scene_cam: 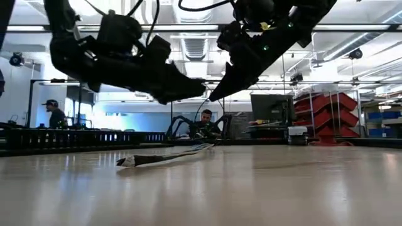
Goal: Ziptie cables
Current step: Wrap the cable wires together using a black zip tie
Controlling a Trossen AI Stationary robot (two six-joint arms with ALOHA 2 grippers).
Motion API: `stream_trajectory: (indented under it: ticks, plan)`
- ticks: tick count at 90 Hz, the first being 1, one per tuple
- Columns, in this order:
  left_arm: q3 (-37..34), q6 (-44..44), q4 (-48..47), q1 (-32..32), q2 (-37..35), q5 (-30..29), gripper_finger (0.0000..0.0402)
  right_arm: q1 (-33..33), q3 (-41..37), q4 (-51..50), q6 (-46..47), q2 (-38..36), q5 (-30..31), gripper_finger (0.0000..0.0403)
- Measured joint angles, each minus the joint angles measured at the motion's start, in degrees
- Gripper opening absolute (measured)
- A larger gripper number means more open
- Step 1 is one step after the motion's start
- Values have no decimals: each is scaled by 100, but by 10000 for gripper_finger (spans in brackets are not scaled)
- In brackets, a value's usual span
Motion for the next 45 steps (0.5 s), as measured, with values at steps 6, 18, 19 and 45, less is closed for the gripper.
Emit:
stream_trajectory:
  ticks: [6,18,19,45]
  plan:
    - [20,32,24,176,-3,110,169,-137,0,-6,-61,0,-6,3]
    - [43,-258,47,725,-57,1053,153,-445,0,27,-257,0,-286,3]
    - [45,-289,47,767,-57,1109,152,-464,0,40,-276,2,-321,3]
    - [257,-98,68,1107,179,1616,130,-614,-6,339,-487,294,-607,3]
